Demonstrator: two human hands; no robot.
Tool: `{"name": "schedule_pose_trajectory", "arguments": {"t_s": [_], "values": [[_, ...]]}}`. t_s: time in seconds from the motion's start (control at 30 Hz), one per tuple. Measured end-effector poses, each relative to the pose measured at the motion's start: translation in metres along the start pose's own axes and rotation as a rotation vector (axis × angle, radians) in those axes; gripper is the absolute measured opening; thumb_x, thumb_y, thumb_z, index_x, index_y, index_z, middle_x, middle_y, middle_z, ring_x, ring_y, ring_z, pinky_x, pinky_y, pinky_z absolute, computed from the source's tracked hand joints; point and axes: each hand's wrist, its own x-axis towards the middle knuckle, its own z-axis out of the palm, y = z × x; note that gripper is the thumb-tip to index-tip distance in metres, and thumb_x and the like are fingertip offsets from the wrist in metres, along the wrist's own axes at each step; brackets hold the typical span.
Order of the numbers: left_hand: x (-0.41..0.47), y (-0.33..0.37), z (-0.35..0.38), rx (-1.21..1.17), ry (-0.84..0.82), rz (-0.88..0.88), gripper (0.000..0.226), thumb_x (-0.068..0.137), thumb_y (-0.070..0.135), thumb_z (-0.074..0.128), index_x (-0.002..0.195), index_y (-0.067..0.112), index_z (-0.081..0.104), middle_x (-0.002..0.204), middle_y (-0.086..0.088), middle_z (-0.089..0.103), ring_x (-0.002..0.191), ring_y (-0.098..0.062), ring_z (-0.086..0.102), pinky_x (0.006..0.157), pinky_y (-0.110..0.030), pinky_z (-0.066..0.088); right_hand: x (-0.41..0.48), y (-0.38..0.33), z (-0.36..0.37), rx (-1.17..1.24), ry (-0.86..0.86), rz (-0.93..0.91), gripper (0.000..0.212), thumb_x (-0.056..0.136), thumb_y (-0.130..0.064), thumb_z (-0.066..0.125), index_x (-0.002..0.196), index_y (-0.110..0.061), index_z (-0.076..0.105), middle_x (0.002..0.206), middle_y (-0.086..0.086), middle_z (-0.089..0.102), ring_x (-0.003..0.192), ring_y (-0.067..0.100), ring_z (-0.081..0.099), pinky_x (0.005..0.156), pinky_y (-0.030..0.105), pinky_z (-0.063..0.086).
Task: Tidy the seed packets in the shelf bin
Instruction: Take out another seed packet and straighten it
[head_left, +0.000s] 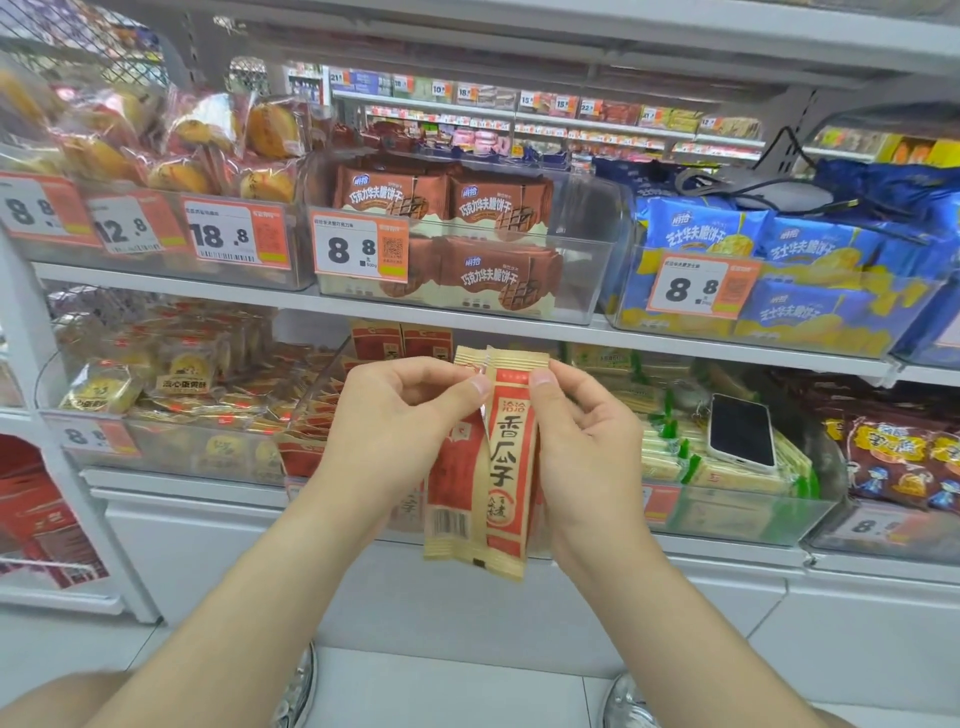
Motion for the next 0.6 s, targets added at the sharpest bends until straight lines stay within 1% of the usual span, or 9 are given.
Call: {"name": "schedule_pose_trajectory", "arguments": {"t_s": [0.07, 0.13, 0.2, 0.23, 0.3, 0.4, 0.43, 0.5, 0.6], "values": [[0.002, -0.003, 0.001, -0.028, 0.093, 0.02, 0.006, 0.094, 0.023, 0.083, 0.089, 0.021, 0.084, 0.083, 0.002, 0.083, 0.082, -0.018, 0.081, 0.083, -0.047, 0.067, 0.003, -0.003, -0.003, -0.008, -0.08, 0.101, 0.012, 0.103, -0.018, 0.069, 0.111, -0.014, 0.077, 0.093, 0.006, 0.083, 0.085, 0.022, 0.081, 0.072, 0.035, 0.065], [0.005, -0.006, 0.001, -0.065, 0.207, 0.033, 0.006, 0.092, 0.025, 0.085, 0.088, 0.02, 0.084, 0.082, 0.001, 0.082, 0.084, -0.022, 0.081, 0.083, -0.052, 0.067, 0.008, -0.005, -0.011, -0.206, -0.225, 0.136, 0.013, 0.101, -0.017, 0.072, 0.111, -0.016, 0.079, 0.094, 0.003, 0.084, 0.088, 0.019, 0.081, 0.072, 0.032, 0.064], [0.007, -0.008, -0.001, -0.116, 0.299, 0.032, 0.012, 0.092, 0.029, 0.085, 0.089, 0.017, 0.081, 0.084, 0.0, 0.082, 0.084, -0.022, 0.081, 0.08, -0.054, 0.067, 0.01, -0.004, -0.018, -0.421, -0.397, 0.152, 0.016, 0.102, -0.019, 0.071, 0.115, -0.021, 0.079, 0.097, -0.002, 0.084, 0.091, 0.017, 0.081, 0.081, 0.038, 0.065], [0.008, -0.009, -0.003, -0.117, 0.32, 0.04, 0.015, 0.092, 0.031, 0.085, 0.09, 0.017, 0.08, 0.085, 0.001, 0.082, 0.083, -0.019, 0.081, 0.079, -0.052, 0.067, 0.011, -0.003, -0.019, -0.467, -0.44, 0.157, 0.017, 0.104, -0.021, 0.069, 0.118, -0.023, 0.078, 0.099, -0.003, 0.084, 0.093, 0.017, 0.081, 0.087, 0.042, 0.065], [0.011, -0.012, -0.008, 0.015, 0.299, 0.085, 0.019, 0.089, 0.038, 0.087, 0.09, 0.022, 0.078, 0.089, 0.008, 0.082, 0.084, -0.01, 0.079, 0.081, -0.048, 0.067, 0.011, 0.001, -0.017, -0.453, -0.41, 0.142, 0.019, 0.107, -0.025, 0.064, 0.123, -0.021, 0.076, 0.099, -0.002, 0.084, 0.094, 0.017, 0.081, 0.094, 0.047, 0.064], [0.009, -0.016, -0.011, 0.337, 0.096, 0.095, 0.029, 0.082, 0.053, 0.088, 0.086, 0.027, 0.075, 0.093, 0.02, 0.079, 0.087, -0.002, 0.075, 0.079, -0.036, 0.063, 0.014, 0.01, -0.017, -0.526, -0.262, -0.022, 0.022, 0.11, -0.029, 0.06, 0.121, -0.022, 0.078, 0.097, -0.006, 0.083, 0.093, 0.014, 0.08, 0.092, 0.049, 0.064], [0.007, -0.016, -0.009, 0.375, 0.028, 0.08, 0.032, 0.081, 0.054, 0.089, 0.084, 0.026, 0.074, 0.094, 0.021, 0.079, 0.083, -0.004, 0.076, 0.076, -0.033, 0.062, 0.016, 0.013, -0.019, -0.582, -0.222, -0.08, 0.023, 0.109, -0.031, 0.06, 0.118, -0.024, 0.08, 0.095, -0.008, 0.083, 0.092, 0.014, 0.08, 0.09, 0.05, 0.064], [0.003, -0.017, -0.004, 0.386, -0.045, 0.064, 0.036, 0.079, 0.053, 0.09, 0.083, 0.022, 0.073, 0.095, 0.021, 0.079, 0.077, -0.009, 0.078, 0.071, -0.033, 0.063, 0.017, 0.017, -0.021, -0.622, -0.16, -0.115, 0.025, 0.109, -0.033, 0.06, 0.105, -0.024, 0.083, 0.089, -0.009, 0.082, 0.089, 0.018, 0.079, 0.086, 0.051, 0.063], [0.001, -0.015, -0.003, 0.355, -0.103, 0.052, 0.038, 0.077, 0.052, 0.092, 0.084, 0.02, 0.074, 0.095, 0.018, 0.081, 0.081, -0.012, 0.08, 0.075, -0.042, 0.067, 0.016, 0.013, -0.021, -0.614, -0.092, -0.125, 0.028, 0.107, -0.029, 0.063, 0.091, -0.021, 0.084, 0.081, -0.012, 0.081, 0.084, 0.014, 0.078, 0.082, 0.046, 0.063]]}}
